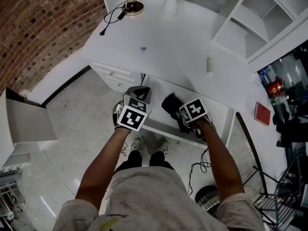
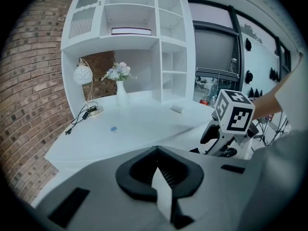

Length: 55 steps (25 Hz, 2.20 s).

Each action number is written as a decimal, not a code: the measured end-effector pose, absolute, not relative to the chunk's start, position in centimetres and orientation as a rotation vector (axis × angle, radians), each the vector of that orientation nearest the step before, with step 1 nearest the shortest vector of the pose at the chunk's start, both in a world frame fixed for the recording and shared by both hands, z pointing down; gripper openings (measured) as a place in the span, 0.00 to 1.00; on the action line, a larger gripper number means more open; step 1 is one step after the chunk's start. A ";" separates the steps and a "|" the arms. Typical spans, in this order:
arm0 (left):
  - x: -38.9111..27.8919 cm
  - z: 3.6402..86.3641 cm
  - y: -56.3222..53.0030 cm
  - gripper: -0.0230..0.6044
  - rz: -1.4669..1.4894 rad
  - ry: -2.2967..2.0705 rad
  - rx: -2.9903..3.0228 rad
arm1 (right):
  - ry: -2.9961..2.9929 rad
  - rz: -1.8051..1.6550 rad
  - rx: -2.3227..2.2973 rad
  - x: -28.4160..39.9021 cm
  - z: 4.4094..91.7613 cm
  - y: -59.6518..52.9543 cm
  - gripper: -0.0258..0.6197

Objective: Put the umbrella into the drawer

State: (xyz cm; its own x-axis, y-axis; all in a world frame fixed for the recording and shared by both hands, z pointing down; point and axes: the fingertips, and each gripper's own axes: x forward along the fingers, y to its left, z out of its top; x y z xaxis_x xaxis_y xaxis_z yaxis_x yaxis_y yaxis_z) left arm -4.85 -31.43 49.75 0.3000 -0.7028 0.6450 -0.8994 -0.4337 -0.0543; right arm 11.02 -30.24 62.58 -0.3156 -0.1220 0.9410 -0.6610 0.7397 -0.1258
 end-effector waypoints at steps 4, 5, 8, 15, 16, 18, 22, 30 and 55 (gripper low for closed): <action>-4.7 49.0 -31.8 0.03 0.851 -1.440 2.276 | -1.870 0.625 0.652 10.7 61.1 -30.5 0.47; -4.6 48.8 -32.0 0.03 0.849 -1.437 2.285 | -1.878 0.628 0.666 10.8 60.7 -30.6 0.47; -4.2 48.0 -32.5 0.03 0.833 -1.426 2.313 | -1.902 0.643 0.721 11.0 59.4 -31.0 0.47; -3.2 46.3 -33.2 0.03 0.797 -1.408 2.361 | -1.962 0.668 0.847 11.8 56.6 -31.3 0.44; -3.1 46.0 -33.3 0.03 0.790 -1.406 2.369 | -1.971 0.668 0.867 12.0 56.1 -31.5 0.43; -2.8 45.5 -33.5 0.03 0.781 -1.402 2.385 | -1.991 0.664 0.908 12.1 55.2 -31.7 0.41; -2.6 44.8 -33.6 0.03 0.767 -1.397 2.408 | -2.039 0.629 0.982 11.9 53.0 -32.1 0.38; -2.8 43.3 -33.4 0.03 0.750 -1.408 2.431 | -2.169 0.582 1.117 11.2 48.1 -33.1 0.33; -3.9 39.0 -34.5 0.03 0.530 -1.504 2.435 | -2.398 0.206 1.474 11.9 38.0 -34.5 0.05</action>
